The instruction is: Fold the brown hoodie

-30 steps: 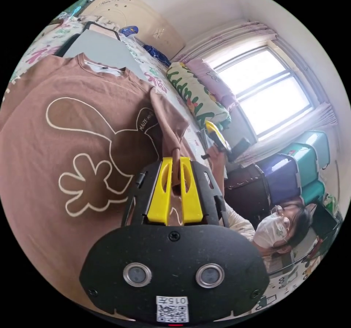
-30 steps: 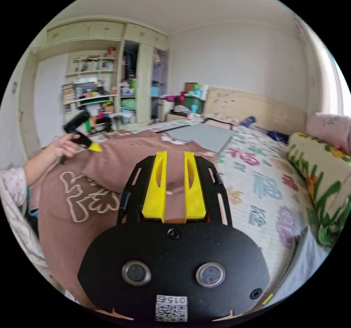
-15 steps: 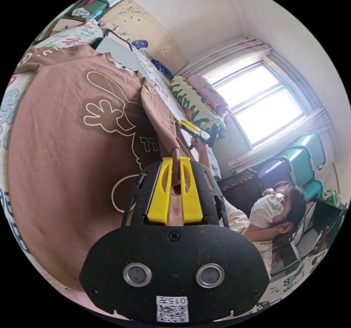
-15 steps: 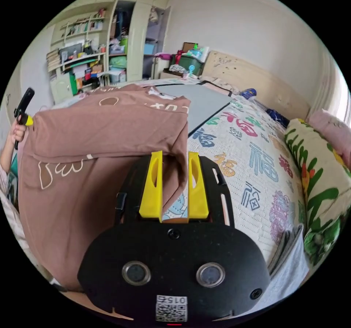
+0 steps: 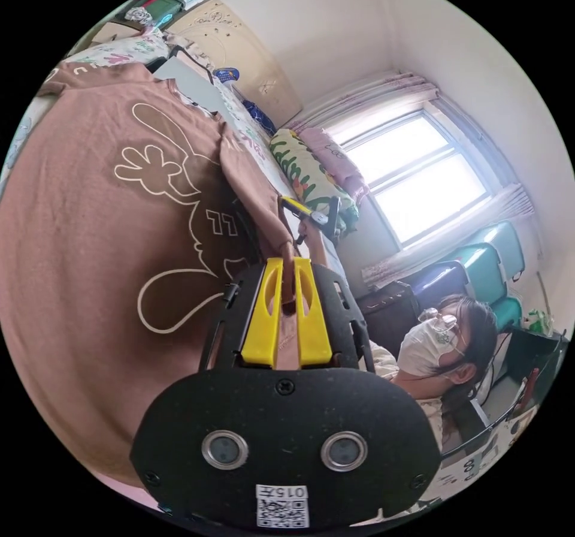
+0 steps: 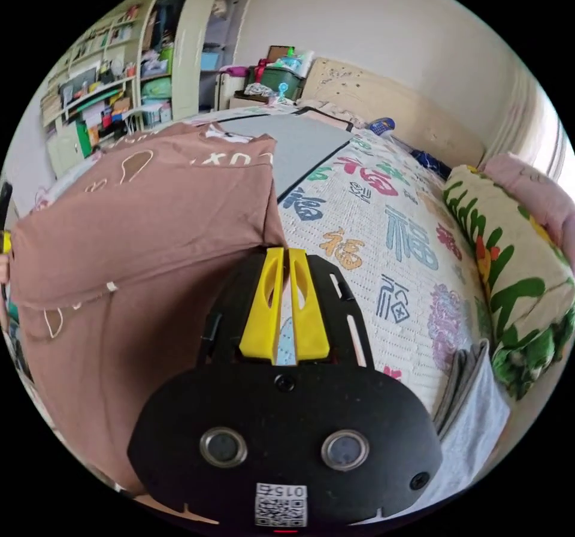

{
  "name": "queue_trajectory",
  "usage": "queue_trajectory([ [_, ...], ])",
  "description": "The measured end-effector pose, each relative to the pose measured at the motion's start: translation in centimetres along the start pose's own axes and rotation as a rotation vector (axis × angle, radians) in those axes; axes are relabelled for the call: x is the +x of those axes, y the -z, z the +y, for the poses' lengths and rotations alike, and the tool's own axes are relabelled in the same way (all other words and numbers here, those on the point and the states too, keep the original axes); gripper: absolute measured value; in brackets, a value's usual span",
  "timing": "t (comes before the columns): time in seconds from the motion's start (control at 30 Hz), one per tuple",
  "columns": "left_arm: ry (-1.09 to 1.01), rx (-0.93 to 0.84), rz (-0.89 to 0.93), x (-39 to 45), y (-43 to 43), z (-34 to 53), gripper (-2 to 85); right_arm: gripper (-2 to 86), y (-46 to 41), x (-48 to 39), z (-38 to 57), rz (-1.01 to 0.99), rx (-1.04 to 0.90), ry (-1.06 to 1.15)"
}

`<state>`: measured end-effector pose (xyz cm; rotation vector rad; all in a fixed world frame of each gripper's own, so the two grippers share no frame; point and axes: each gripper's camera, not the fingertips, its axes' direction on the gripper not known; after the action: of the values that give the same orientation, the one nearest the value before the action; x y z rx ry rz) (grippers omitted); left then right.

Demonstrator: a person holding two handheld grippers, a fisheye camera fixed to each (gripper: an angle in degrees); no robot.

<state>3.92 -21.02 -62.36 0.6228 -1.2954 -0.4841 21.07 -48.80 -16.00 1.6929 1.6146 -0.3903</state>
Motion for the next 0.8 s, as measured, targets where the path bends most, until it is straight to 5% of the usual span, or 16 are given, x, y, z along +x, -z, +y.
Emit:
queue_trajectory([
  [0.27,0.01,-0.128,-0.188,-1.4,-3.6,5.5,2.8,3.7,-3.8,4.3,0.3,0.004,-0.088,-0.022],
  [0.5,-0.112,-0.123,-0.322,0.0,-2.6,9.7,6.4,7.6,1.5,8.5,3.9,-0.004,0.032,-0.015],
  [0.6,-0.277,-0.121,-0.419,2.5,-2.3,11.2,6.9,8.4,7.2,5.4,5.7,-0.193,0.183,0.231],
  [0.8,-0.483,-0.283,-0.479,4.4,-6.7,13.9,10.7,9.8,13.3,-6.0,15.1,-0.599,0.356,1.06],
])
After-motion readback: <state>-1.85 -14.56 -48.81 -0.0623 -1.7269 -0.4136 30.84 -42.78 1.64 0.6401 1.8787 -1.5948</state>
